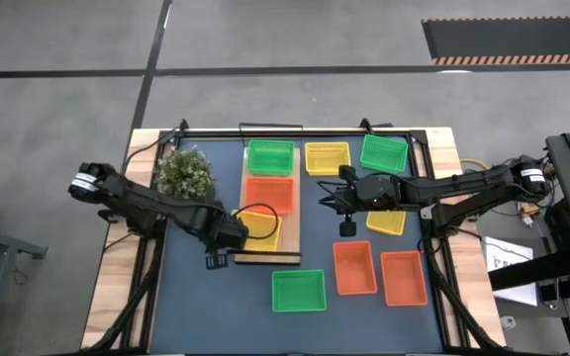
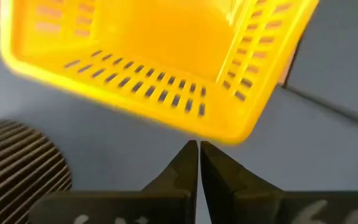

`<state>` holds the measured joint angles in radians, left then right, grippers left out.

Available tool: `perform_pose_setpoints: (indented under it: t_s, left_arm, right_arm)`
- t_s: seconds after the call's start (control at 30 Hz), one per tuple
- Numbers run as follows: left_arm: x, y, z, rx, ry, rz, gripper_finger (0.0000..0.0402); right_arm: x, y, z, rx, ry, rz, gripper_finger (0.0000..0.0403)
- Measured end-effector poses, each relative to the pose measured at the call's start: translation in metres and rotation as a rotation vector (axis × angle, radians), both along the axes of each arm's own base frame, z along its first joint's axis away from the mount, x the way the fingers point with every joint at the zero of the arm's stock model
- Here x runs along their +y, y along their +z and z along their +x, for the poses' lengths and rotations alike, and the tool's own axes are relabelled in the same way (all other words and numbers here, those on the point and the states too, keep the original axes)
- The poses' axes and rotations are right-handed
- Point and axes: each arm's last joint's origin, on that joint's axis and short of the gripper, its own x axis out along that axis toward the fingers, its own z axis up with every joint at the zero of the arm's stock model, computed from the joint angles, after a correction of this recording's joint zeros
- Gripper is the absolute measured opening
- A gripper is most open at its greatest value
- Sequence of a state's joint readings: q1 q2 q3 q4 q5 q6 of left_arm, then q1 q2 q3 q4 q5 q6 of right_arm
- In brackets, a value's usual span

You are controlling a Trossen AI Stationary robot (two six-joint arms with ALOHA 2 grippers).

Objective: Stack baskets on shelf by color
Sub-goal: Put the bottom yellow bin on the shelf

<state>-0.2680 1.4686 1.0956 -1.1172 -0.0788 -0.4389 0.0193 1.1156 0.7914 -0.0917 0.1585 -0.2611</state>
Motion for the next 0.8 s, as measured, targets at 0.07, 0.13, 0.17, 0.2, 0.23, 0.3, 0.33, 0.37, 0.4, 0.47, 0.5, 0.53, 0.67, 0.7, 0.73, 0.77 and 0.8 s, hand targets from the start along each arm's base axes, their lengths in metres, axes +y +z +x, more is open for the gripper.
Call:
perform_pose_setpoints:
  t_s: [0.07, 0.13, 0.17, 0.2, 0.23, 0.3, 0.33, 0.37, 0.4, 0.47, 0.5, 0.53, 0.67, 0.7, 0.73, 0.77, 0.8]
  left_arm:
    - [-0.002, 0.000, 0.006, -0.038, -0.004, -0.010, 0.0001]
    - [-0.003, 0.000, 0.009, -0.063, -0.017, -0.016, 0.0001]
    - [-0.003, 0.001, 0.010, -0.071, -0.024, -0.017, 0.0001]
    - [-0.003, 0.002, 0.011, -0.074, -0.025, -0.017, 0.0001]
    - [-0.003, 0.003, 0.011, -0.072, -0.025, -0.017, 0.0001]
    - [-0.003, 0.003, 0.010, -0.075, -0.029, -0.017, 0.0001]
    - [-0.003, 0.004, 0.010, -0.076, -0.030, -0.017, 0.0001]
    - [-0.002, 0.004, 0.010, -0.077, -0.028, -0.014, 0.0001]
    - [-0.001, 0.003, 0.009, -0.075, -0.029, -0.011, 0.0001]
    - [0.001, 0.000, 0.008, -0.062, -0.045, -0.001, 0.0001]
    - [0.002, -0.003, 0.008, -0.056, -0.060, 0.014, 0.0001]
    - [0.004, -0.005, 0.008, -0.053, -0.070, 0.039, 0.0001]
    - [0.012, -0.012, 0.013, -0.062, -0.107, 0.115, 0.0001]
    - [0.014, -0.012, 0.015, -0.074, -0.116, 0.123, 0.0001]
    - [0.016, -0.012, 0.017, -0.087, -0.130, 0.129, 0.0001]
    - [0.017, -0.012, 0.019, -0.099, -0.136, 0.132, 0.0001]
    - [0.017, -0.012, 0.021, -0.114, -0.151, 0.134, 0.0001]
  right_arm:
    - [0.000, 0.000, 0.000, 0.000, 0.000, 0.000, 0.0009]
    - [0.000, 0.000, 0.000, 0.000, 0.000, 0.000, 0.0009]
    - [0.000, 0.000, 0.000, 0.000, 0.000, 0.000, 0.0009]
    - [0.000, 0.000, 0.000, 0.000, 0.000, 0.000, 0.0009]
    - [0.000, 0.000, 0.000, 0.000, 0.000, 0.000, 0.0009]
    - [0.000, 0.000, 0.000, 0.000, 0.000, 0.000, 0.0009]
    - [0.000, 0.000, 0.000, 0.000, 0.000, 0.000, 0.0009]
    - [0.000, 0.000, 0.000, 0.000, 0.000, 0.000, 0.0009]
    - [0.000, 0.000, 0.000, 0.000, 0.000, 0.000, 0.0009]
    - [0.000, 0.000, 0.000, 0.000, 0.001, -0.002, 0.0009]
    - [0.000, 0.000, 0.000, 0.000, 0.002, -0.003, 0.0009]
    - [0.000, 0.000, 0.000, 0.001, 0.002, -0.003, 0.0009]
    - [0.000, 0.000, 0.000, 0.000, 0.001, -0.002, 0.0009]
    - [0.000, 0.000, 0.000, 0.000, 0.001, -0.002, 0.0009]
    - [0.000, 0.000, 0.000, 0.000, 0.001, -0.002, 0.0009]
    - [0.000, 0.000, 0.000, 0.000, 0.002, -0.002, 0.0009]
    - [0.000, 0.000, 0.000, 0.000, 0.001, -0.002, 0.0009]
